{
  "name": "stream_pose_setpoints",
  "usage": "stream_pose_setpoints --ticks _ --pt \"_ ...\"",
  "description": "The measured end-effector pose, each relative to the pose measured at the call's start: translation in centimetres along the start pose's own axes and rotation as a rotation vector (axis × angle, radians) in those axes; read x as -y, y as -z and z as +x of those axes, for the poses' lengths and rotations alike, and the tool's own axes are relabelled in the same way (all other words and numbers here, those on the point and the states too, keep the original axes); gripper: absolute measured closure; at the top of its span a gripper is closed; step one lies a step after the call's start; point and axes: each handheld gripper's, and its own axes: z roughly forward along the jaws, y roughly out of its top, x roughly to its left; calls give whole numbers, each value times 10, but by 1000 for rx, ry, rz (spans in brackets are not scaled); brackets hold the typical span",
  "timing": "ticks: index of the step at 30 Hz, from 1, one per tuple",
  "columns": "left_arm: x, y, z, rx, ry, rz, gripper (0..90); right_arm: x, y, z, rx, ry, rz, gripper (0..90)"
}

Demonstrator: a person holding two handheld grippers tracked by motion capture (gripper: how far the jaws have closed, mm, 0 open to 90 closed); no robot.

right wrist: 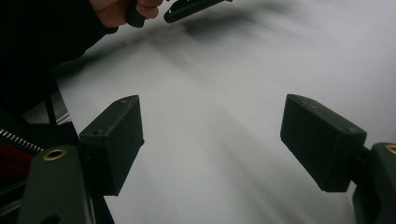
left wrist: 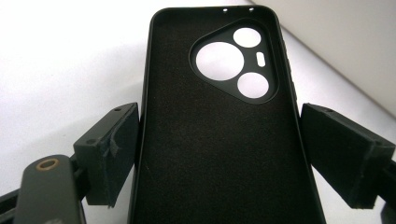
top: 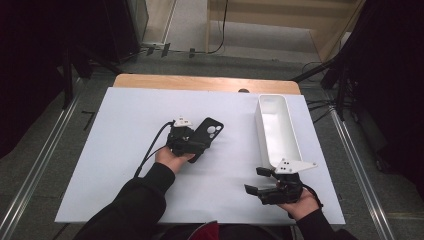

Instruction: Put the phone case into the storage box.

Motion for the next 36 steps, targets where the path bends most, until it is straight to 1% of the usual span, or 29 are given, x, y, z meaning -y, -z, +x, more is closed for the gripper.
stream_pose_setpoints --ticks 4,5,6,7,9,10,12,14,15,17,18,19,20,22,23,24,26,27,29,31,32,36 --pt "-1 3 2 4 0 -2 147 -1 0 0 0 -22 17 200" --pt "-1 4 3 5 12 -8 147 -1 1 0 -5 -29 22 200" --pt "-1 4 4 8 18 -9 147 -1 1 0 -10 -36 20 199" --pt "-1 5 4 14 27 -12 147 -1 1 0 -10 -29 11 200" --pt "-1 7 5 19 36 -23 147 -2 1 2 3 -30 -11 199" --pt "-1 8 5 22 48 -33 147 -2 1 2 3 -30 -11 199" --pt "-1 11 7 32 70 -46 148 -2 1 3 29 -1 -26 200" --pt "0 15 8 43 106 -70 147 -2 1 5 29 27 -34 203" --pt "0 17 8 43 107 -79 147 -2 1 6 29 37 -33 203" --pt "0 21 7 53 138 -99 147 -3 1 7 21 44 -34 203" --pt "0 22 7 55 139 -106 147 -3 1 7 22 45 -35 203" --pt "0 25 6 58 151 -114 147 -3 1 8 21 44 -33 203" --pt "0 28 5 66 163 -121 147 -4 1 8 20 40 -31 203" --pt "-2 34 0 70 159 -136 146 -6 3 10 5 4 -45 203" --pt "-2 34 0 70 159 -136 146 -6 3 10 5 4 -45 203" --pt "-2 36 -1 70 157 -139 146 -7 3 10 -11 -7 -56 204" --pt "-2 40 -4 69 160 -157 146 -9 4 10 -8 -18 -59 203" --pt "-2 42 -5 70 166 -165 146 -9 3 10 -2 -16 -61 204" --pt "-2 44 -7 77 183 -174 146 -9 4 10 0 -17 -58 204" --pt "-2 47 -9 81 193 -179 146 -11 3 11 5 -30 -55 204" --pt "-1 49 -12 74 187 -192 146 -12 3 11 2 -42 -54 204" --pt "1 54 -20 58 191 -235 146 -16 4 12 1 -53 -62 204"
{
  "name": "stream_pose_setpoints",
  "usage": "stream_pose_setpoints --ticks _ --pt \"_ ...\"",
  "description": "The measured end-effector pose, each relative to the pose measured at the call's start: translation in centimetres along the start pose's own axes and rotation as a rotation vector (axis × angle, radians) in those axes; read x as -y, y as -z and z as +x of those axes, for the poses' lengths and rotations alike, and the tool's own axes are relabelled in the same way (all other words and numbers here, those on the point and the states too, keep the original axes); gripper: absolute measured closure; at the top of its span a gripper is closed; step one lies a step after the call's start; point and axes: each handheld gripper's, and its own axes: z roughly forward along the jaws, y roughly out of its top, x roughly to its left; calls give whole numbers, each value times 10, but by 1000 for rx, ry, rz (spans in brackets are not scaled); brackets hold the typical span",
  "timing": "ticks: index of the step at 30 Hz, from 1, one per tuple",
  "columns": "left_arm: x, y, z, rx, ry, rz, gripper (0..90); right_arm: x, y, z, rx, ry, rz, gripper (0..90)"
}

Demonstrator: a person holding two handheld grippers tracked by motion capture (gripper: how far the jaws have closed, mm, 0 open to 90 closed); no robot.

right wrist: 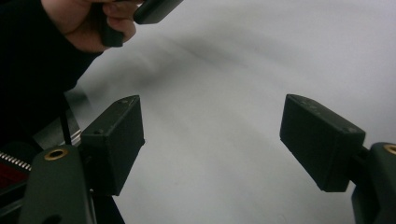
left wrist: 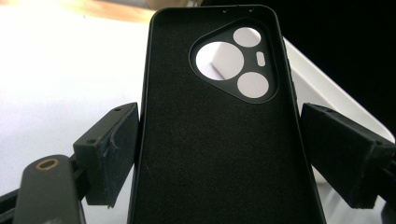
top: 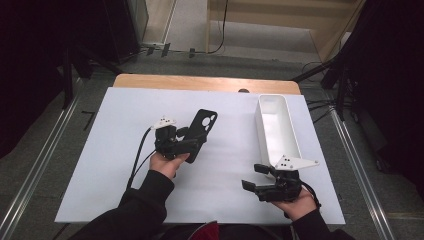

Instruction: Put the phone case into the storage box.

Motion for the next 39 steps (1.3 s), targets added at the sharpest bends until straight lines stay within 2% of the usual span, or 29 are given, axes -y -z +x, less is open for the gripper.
stream_pose_setpoints --ticks 3,7,9,13,19,25,29,34,39 --pt "4 0 -3 -11 -2 -3 146 -3 0 -1 8 -14 -8 204" --pt "9 -2 -2 -8 34 -11 146 -9 0 0 28 -21 -16 203" --pt "13 -4 -1 -21 35 -5 146 -12 0 0 30 -30 -14 204" --pt "17 -5 -1 -18 60 -22 146 -17 -3 1 41 -40 -22 204" --pt "21 -6 -4 -25 55 -40 146 -24 -7 1 54 -47 -20 203" --pt "26 -7 -6 -31 69 -49 146 -33 -10 1 53 -51 -26 204" --pt "26 -7 -7 -29 57 -61 145 -38 -13 1 50 -47 -25 204" --pt "26 -7 -8 -23 48 -71 146 -44 -17 1 71 -46 -19 205" --pt "28 -7 -8 -36 44 -79 146 -51 -20 1 71 -60 -21 206"
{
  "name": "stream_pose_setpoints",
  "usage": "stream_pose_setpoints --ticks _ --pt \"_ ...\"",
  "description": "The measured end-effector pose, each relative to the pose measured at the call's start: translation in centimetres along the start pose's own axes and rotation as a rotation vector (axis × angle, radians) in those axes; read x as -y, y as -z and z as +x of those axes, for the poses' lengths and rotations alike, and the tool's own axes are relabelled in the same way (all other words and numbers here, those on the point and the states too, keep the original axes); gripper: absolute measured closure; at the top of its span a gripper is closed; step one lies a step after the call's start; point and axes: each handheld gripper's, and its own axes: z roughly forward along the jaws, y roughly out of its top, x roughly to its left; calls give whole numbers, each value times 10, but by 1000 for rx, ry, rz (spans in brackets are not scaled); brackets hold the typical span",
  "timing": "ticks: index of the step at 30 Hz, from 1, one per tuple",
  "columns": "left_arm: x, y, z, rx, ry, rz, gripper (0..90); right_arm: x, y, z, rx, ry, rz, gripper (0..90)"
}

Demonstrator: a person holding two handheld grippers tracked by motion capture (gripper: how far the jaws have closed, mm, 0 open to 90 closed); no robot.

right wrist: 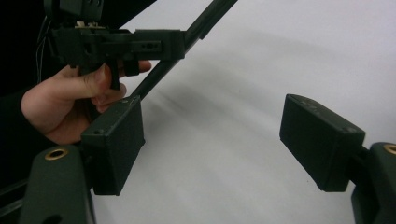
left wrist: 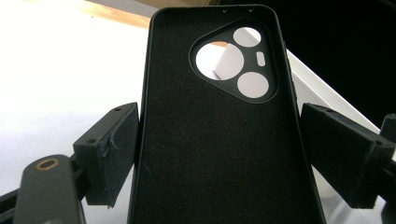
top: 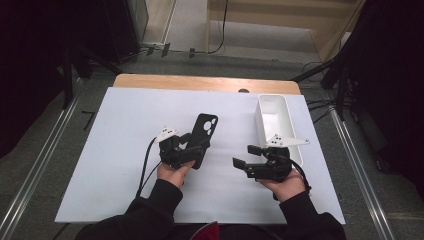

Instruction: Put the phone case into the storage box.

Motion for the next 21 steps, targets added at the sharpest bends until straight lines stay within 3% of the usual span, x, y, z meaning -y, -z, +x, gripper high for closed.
stream_pose_setpoints --ticks 13,17,21 --pt "3 -3 -1 0 -18 9 145 -17 -8 -3 8 -16 -5 210" --pt "3 -3 -1 6 -14 14 145 -22 -12 -3 15 21 -9 209" --pt "3 -3 -1 5 -15 12 145 -28 -16 -3 3 0 -11 209"
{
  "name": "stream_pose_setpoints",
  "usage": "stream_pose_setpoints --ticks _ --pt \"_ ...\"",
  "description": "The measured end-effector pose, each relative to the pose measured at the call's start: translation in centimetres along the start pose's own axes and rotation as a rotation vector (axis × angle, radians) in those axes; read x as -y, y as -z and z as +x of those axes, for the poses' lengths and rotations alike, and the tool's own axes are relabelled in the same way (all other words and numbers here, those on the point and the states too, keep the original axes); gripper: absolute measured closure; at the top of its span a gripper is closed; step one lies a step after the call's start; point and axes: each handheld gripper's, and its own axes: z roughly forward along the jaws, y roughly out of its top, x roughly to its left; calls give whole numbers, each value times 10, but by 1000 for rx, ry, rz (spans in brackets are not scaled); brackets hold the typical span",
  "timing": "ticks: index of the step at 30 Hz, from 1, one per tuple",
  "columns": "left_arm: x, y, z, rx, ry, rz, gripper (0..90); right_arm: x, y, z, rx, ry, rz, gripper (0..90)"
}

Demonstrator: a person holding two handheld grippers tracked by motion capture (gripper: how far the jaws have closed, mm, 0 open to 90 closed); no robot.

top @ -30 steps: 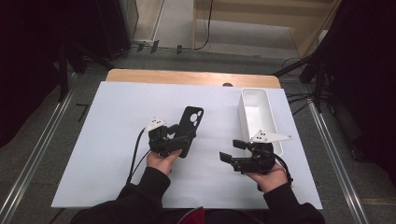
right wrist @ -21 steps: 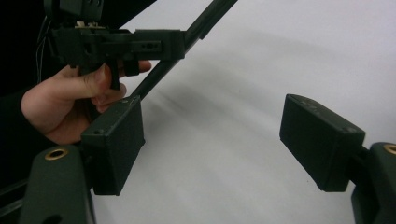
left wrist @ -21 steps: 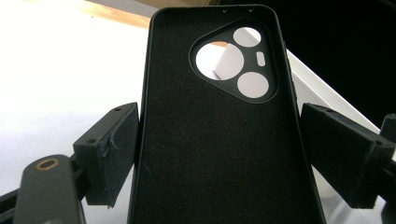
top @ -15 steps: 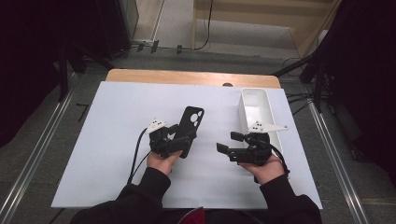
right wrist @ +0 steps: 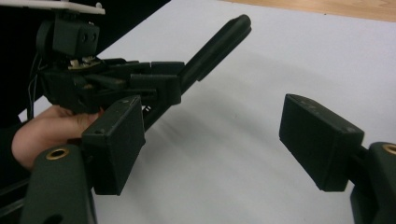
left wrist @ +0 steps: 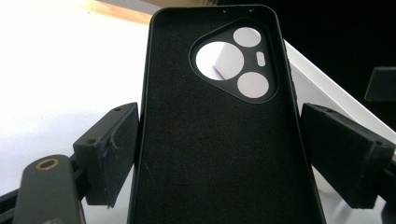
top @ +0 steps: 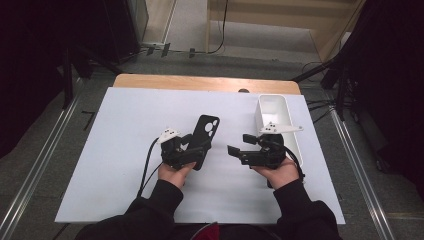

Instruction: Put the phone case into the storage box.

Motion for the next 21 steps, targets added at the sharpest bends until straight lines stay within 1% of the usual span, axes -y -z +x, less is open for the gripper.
stream_pose_setpoints --ticks 3,4,9,12,13,14,15,16,18,21 --pt "0 0 0 -2 -4 -2 146 -6 -3 0 -10 -6 -5 209" --pt "0 0 -1 -3 -3 -1 146 -7 -4 0 -15 -16 -5 209" --pt "1 0 -1 -6 -7 -2 146 -16 -8 1 -13 -6 -7 213" --pt "1 1 -2 -10 -14 -8 146 -20 -12 1 -19 -21 -5 216" --pt "2 1 -2 -8 -13 -12 146 -22 -13 0 -20 -18 -3 216" --pt "2 1 -3 -7 -11 -12 145 -23 -13 1 -14 -26 1 216" --pt "2 1 -3 -7 -9 -12 146 -25 -14 1 -20 -37 3 216" --pt "3 1 -3 0 -11 -9 146 -25 -14 1 -20 -37 3 216" --pt "3 1 -5 -1 -18 -9 146 -27 -16 0 -16 -33 5 216" --pt "4 1 -7 -2 -35 -10 146 -28 -19 -1 -19 -41 8 216"
